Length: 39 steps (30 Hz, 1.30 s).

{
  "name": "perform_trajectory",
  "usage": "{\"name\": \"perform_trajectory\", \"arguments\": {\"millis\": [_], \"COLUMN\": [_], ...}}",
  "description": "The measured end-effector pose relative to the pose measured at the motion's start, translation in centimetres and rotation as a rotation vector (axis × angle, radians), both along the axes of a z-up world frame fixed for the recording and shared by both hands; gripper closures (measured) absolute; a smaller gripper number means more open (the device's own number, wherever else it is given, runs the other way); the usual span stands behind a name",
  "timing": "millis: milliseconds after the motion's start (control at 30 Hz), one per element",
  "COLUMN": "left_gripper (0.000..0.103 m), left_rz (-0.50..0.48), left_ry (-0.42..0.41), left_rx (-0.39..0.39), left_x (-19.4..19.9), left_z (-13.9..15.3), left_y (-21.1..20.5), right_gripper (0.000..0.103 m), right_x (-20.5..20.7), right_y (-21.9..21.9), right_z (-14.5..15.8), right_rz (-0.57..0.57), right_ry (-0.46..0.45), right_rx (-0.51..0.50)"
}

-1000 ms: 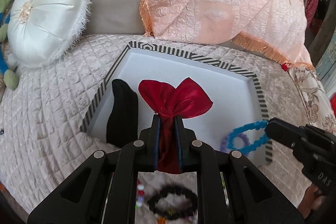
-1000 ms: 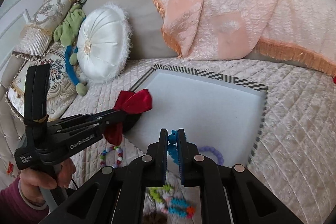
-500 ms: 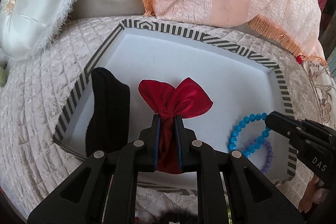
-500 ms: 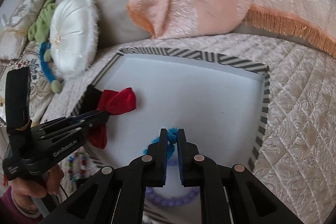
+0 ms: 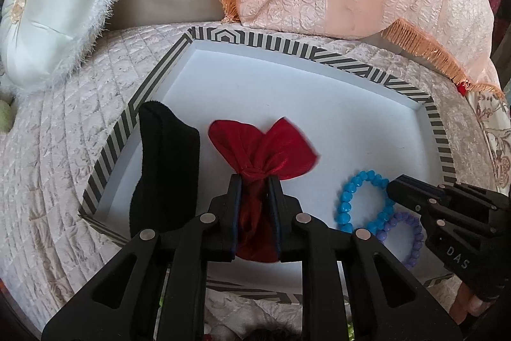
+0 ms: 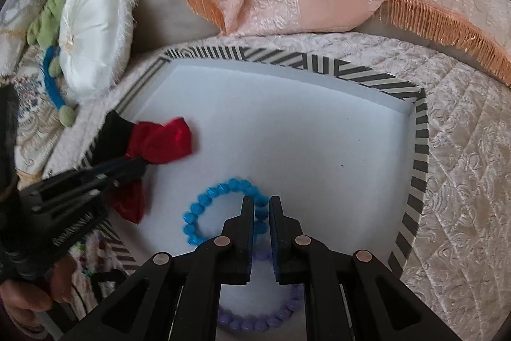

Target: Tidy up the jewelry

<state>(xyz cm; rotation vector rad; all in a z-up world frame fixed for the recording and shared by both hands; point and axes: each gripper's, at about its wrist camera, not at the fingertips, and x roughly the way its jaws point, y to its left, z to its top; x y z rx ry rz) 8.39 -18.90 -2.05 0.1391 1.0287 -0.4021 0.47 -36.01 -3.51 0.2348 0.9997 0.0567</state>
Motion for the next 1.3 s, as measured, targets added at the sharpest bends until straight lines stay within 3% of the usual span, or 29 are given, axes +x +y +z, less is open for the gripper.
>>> {"name": "perform_trajectory", "arguments": {"millis": [133,233,333,833,1300], "left_gripper": [0.069,0.066,0.063,0.062,0.062], "left_rz": [0.007,0.005,0.002,0.010,0.024], "left_ry": [0.003,-0.009,-0.016,-0.156,-0.262], "left_rx": [-0.009,-0.009,-0.011,-0.056,-0.026], "left_x": [-0.3,-0.8,-1.2,-7.6,-16.0], "left_z": [0.2,0.6,1.0,6.3,8.7], "left_y": [0.3,0.4,0.6,3.7,6.7], "right_gripper": [0.094,0.089,0.073,0.065,0.064], "right_x": [-0.6,-1.2,-1.7,-9.4,-16.2], "right_y": [0.1,-0.1,-0.2,2.5,5.9], "right_z": [0.3,0.8,1.3,7.3,9.1], "right_rz": [-0.010,-0.022,-0.033,-0.053,-0.067], "right_ry": [-0.004,-0.019,-0.029,-0.193,-0.246], "right_rx": [-0.011,0.001,0.007,-0.040,-0.081]}}
